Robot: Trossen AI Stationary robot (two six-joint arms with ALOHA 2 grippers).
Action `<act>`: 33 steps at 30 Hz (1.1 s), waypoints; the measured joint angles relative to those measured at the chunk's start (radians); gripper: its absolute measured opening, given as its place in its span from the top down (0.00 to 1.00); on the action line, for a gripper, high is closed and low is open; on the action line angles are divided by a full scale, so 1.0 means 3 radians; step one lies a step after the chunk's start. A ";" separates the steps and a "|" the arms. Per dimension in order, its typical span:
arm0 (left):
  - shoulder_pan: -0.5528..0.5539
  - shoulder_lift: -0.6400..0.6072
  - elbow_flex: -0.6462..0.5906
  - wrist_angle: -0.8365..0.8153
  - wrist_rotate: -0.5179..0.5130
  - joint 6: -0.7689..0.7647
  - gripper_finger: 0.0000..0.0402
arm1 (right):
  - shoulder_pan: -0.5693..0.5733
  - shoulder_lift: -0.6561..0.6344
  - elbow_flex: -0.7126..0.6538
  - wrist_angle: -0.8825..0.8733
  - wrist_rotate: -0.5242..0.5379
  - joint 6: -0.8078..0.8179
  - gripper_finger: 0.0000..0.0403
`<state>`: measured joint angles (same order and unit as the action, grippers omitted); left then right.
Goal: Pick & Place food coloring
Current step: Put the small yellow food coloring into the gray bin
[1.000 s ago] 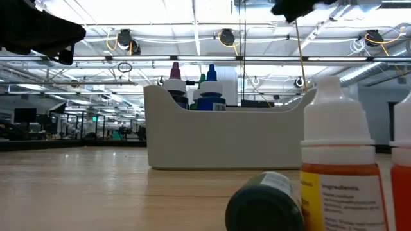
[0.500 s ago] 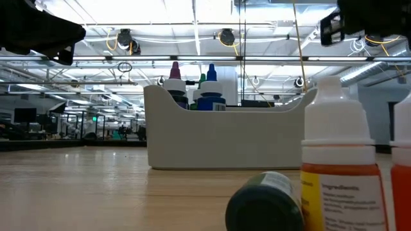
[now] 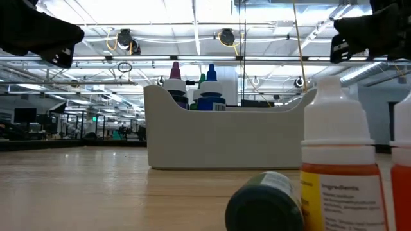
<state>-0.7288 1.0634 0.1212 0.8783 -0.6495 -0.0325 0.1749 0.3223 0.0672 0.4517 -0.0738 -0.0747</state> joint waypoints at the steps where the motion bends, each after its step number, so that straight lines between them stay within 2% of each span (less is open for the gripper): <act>1: 0.0000 0.0000 0.0000 -0.0006 0.0029 -0.0025 0.90 | -0.0012 -0.0003 -0.0007 -0.0018 0.0002 -0.0004 1.00; 4: 0.0004 0.0001 0.0000 -0.0004 0.0272 -0.0186 0.90 | -0.0020 0.0015 -0.0013 -0.0085 0.0030 -0.0002 1.00; 8: 0.0070 0.0001 0.0033 0.0012 0.0490 0.0122 0.90 | -0.0018 0.0014 -0.0018 -0.0206 0.0092 0.0013 1.00; 11: 0.0136 0.0004 0.0360 -0.0248 0.0582 0.0252 0.90 | -0.0018 0.0014 -0.0021 -0.0230 0.0093 0.0009 1.00; 15: 0.0249 0.0157 0.1345 -0.1703 0.0766 0.0241 0.90 | -0.0018 0.0014 -0.0024 -0.0192 0.0108 -0.0067 1.00; 19: 0.0378 0.0754 0.2499 -0.2909 0.0674 0.0007 0.90 | -0.0017 0.0014 -0.0025 -0.0228 0.0285 0.0007 1.00; 23: 0.0345 0.1527 0.3564 -0.3658 0.0768 0.0107 0.90 | -0.0017 0.0014 -0.0027 -0.0293 0.0432 0.0092 1.00; 28: 0.0239 0.2587 0.4871 -0.4476 0.0798 0.0278 0.90 | -0.0017 0.0033 -0.0027 -0.0331 0.0436 0.0102 1.00; 33: 0.0294 0.3500 0.6139 -0.4896 0.1197 0.0163 0.90 | -0.0017 0.0054 -0.0029 -0.0393 0.0427 0.0148 1.00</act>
<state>-0.6406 2.1133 1.9629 -0.5906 -0.2903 0.0165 0.1699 0.3385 0.0586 0.3340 0.0544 -0.0303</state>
